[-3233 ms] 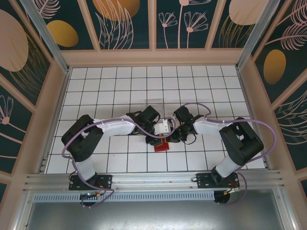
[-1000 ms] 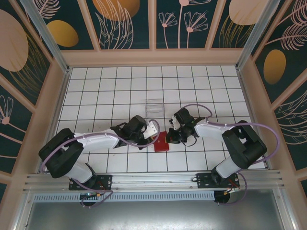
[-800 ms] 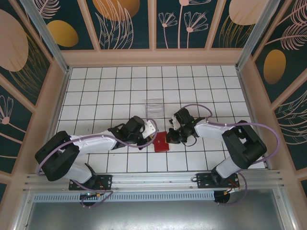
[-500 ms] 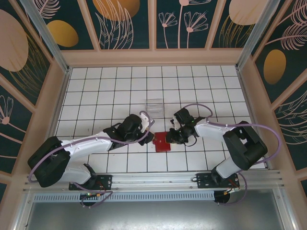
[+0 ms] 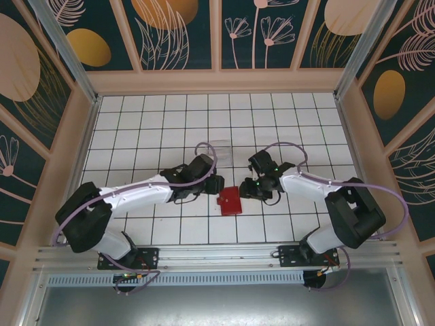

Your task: Take the credit cards out of the card holder

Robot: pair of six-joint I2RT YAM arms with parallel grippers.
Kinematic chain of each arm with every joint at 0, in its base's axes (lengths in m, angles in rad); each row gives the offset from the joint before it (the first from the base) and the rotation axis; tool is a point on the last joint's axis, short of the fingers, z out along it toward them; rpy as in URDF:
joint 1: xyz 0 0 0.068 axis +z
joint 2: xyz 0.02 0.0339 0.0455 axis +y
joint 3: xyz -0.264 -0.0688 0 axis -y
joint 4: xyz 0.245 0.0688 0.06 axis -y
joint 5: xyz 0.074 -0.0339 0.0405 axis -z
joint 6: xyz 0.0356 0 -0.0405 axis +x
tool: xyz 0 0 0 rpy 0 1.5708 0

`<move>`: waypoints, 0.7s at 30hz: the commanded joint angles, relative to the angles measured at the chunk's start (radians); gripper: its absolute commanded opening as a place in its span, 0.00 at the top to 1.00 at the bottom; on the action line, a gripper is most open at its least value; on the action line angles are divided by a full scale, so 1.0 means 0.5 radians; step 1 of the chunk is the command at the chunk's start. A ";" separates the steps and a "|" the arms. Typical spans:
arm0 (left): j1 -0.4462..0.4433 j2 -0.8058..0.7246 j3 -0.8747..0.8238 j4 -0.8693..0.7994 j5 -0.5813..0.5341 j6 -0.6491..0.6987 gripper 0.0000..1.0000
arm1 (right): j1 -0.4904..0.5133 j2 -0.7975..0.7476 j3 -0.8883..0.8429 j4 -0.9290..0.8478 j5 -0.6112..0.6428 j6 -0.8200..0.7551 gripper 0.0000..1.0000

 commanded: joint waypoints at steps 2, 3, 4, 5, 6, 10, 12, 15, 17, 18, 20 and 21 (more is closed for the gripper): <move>-0.086 0.132 0.113 -0.305 -0.105 -0.298 0.51 | -0.045 -0.072 0.069 -0.097 0.171 0.030 0.58; -0.105 0.172 0.151 -0.340 -0.106 -0.306 0.50 | -0.050 -0.074 0.070 -0.094 0.176 0.028 0.58; -0.121 0.207 0.164 -0.370 -0.111 -0.306 0.49 | -0.053 -0.077 0.066 -0.088 0.176 0.028 0.58; -0.137 0.238 0.229 -0.396 -0.117 -0.308 0.48 | -0.056 -0.080 0.064 -0.084 0.171 0.023 0.58; -0.152 0.272 0.265 -0.423 -0.125 -0.312 0.48 | -0.056 -0.085 0.058 -0.082 0.168 0.024 0.58; -0.194 0.369 0.361 -0.486 -0.113 -0.322 0.44 | -0.058 -0.101 0.034 -0.069 0.155 0.020 0.58; -0.206 0.440 0.385 -0.514 -0.121 -0.321 0.44 | -0.060 -0.108 0.028 -0.069 0.155 0.018 0.58; -0.206 0.460 0.401 -0.565 -0.147 -0.321 0.48 | -0.059 -0.125 0.024 -0.075 0.149 0.021 0.58; -0.204 0.444 0.396 -0.587 -0.157 -0.327 0.52 | -0.060 -0.132 0.020 -0.087 0.154 0.024 0.57; -0.206 0.426 0.381 -0.586 -0.161 -0.335 0.55 | -0.059 -0.135 0.023 -0.098 0.159 0.027 0.58; -0.205 0.393 0.338 -0.562 -0.165 -0.348 0.60 | -0.060 -0.138 0.029 -0.111 0.161 0.029 0.58; -0.204 0.350 0.319 -0.544 -0.167 -0.347 0.63 | -0.056 -0.138 0.032 -0.118 0.161 0.031 0.58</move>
